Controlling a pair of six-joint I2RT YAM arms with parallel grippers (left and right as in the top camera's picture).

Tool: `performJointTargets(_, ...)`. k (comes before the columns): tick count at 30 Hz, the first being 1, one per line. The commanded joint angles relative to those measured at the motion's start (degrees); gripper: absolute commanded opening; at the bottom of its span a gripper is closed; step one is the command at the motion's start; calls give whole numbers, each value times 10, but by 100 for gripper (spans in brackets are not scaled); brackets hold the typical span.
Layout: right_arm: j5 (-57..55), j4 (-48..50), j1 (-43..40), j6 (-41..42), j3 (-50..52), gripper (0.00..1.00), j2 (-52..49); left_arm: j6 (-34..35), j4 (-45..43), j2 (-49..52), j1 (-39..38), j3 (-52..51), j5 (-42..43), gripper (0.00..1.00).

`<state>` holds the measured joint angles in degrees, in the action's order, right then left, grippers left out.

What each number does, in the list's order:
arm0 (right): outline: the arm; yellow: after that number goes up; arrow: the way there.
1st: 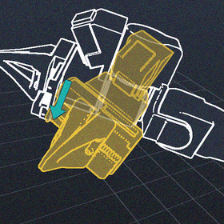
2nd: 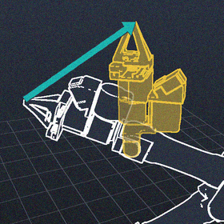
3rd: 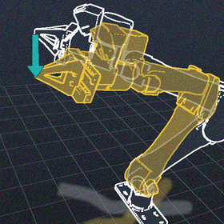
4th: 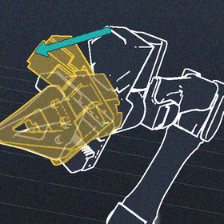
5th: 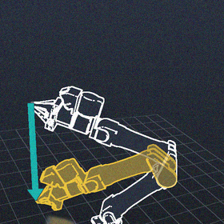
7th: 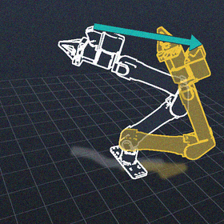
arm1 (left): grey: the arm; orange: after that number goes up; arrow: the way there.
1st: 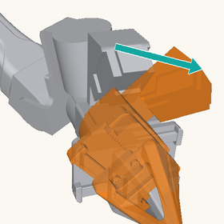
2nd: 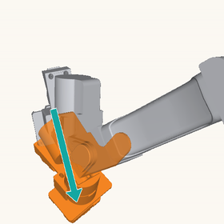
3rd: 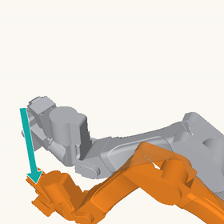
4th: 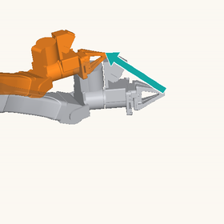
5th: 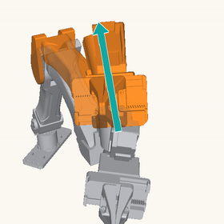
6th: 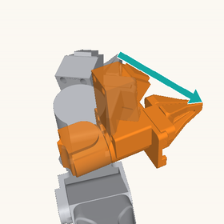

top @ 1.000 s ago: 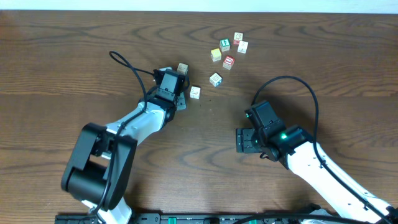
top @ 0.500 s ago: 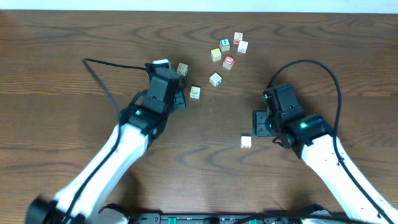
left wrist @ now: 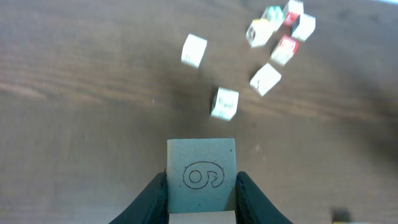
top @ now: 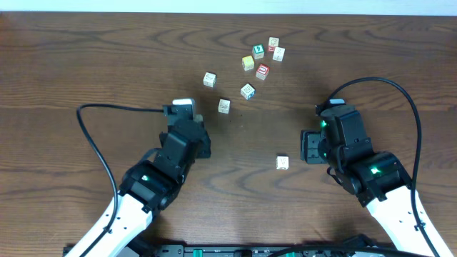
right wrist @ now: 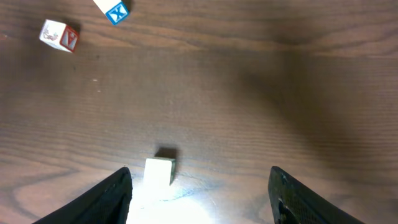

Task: Lift 5 blocks

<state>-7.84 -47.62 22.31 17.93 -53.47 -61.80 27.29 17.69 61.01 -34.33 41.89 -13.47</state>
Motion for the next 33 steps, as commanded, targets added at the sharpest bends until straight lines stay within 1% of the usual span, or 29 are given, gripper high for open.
performJointTargets(1, -18, -11, -6, -8, -11, 66, 4, 26, 1, -4, -18, -16, -12, 8)
performJointTargets(11, -22, -19, -6, -8, -11, 66, 4, 35, 1, -4, -75, -25, -12, 8)
performJointTargets(18, -22, -22, -6, -8, -11, 66, 4, 35, 1, -4, -79, -24, -12, 8)
performJointTargets(22, -23, -27, -6, -8, -11, 64, 5, 35, 4, -5, -79, -25, -12, 7)
performJointTargets(25, -23, -30, -6, -8, -11, 63, 11, 48, 14, -10, -80, -25, -12, 8)
performJointTargets(28, -26, -31, -6, -8, -11, 64, 21, 48, 29, -24, -90, -25, -32, 7)
performJointTargets(33, -27, -31, -6, -8, -11, 65, 40, 50, 42, -52, -129, -34, -66, 8)
